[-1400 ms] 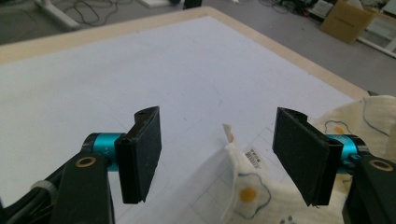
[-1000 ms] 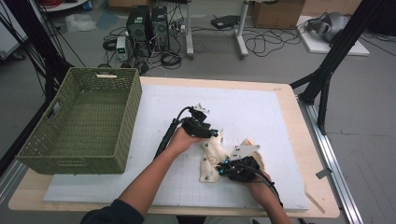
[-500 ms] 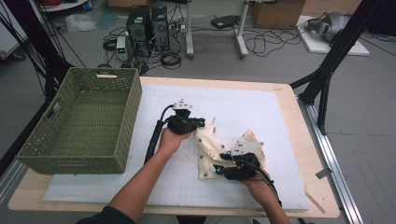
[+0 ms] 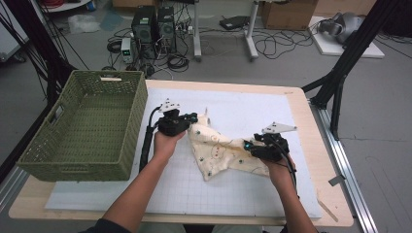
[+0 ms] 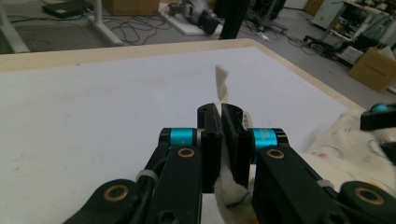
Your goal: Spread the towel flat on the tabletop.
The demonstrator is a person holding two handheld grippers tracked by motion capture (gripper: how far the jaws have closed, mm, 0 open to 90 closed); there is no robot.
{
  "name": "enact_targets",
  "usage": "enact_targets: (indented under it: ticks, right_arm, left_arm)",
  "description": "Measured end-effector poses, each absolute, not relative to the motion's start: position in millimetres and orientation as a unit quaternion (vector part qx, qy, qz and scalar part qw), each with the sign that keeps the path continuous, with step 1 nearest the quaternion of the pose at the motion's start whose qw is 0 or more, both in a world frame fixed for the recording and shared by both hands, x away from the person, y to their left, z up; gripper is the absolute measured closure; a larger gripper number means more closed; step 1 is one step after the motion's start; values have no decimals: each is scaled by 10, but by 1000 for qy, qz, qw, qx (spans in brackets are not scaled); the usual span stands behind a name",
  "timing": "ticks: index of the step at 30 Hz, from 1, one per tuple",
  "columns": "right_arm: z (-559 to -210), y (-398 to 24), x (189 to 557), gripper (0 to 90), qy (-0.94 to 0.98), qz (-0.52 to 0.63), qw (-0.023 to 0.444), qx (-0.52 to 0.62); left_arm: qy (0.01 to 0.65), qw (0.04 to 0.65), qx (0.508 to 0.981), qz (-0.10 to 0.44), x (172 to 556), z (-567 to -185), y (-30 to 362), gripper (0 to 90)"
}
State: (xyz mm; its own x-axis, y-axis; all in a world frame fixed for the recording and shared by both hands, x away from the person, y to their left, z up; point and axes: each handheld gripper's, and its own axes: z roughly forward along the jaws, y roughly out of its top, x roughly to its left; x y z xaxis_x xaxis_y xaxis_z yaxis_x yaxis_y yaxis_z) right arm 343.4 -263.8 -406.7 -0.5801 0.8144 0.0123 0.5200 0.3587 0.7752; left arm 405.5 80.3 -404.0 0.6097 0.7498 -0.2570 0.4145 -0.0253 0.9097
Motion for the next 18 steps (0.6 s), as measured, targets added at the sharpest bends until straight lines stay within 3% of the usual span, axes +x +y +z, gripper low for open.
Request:
enact_targets:
  ticks: [10, 11, 15, 18]
  right_arm:
    - [-4348, -2456, 3596, 443, 840, 311, 155, 418]
    - [-4346, -2453, 3593, 469, 838, 313, 148, 422]
    - [-4322, -2442, 3527, 775, 854, 322, 113, 391]
    - [-4302, -2422, 3460, 850, 867, 320, 107, 368]
  left_arm:
    - [457, 544, 679, 187, 4064, -4105, 994, 860]
    - [459, 543, 677, 190, 4059, -4118, 1001, 860]
    - [464, 542, 676, 185, 4031, -4190, 1032, 859]
    - [468, 537, 679, 177, 3994, -4252, 1065, 858]
